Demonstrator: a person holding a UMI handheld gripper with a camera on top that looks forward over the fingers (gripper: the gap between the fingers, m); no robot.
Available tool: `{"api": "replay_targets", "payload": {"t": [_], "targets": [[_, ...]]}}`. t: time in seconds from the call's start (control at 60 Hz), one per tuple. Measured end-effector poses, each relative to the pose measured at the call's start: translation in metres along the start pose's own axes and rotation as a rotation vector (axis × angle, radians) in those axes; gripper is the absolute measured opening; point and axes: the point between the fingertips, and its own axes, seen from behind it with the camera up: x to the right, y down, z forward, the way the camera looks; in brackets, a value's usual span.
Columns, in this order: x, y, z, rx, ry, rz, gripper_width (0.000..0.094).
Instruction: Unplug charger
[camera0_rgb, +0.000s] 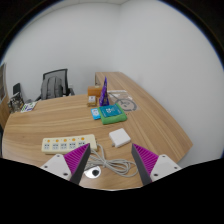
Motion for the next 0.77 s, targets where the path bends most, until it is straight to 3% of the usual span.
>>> {"api": "replay_targets", "payload": {"t": [0.333,0.767], "targets": [[-0.036,0.031,-0.156,0.05,0.053,-0.014,0.0861],[-0.053,0.031,-0.216,0.103,0.076,-0.06,0.0858]]}}
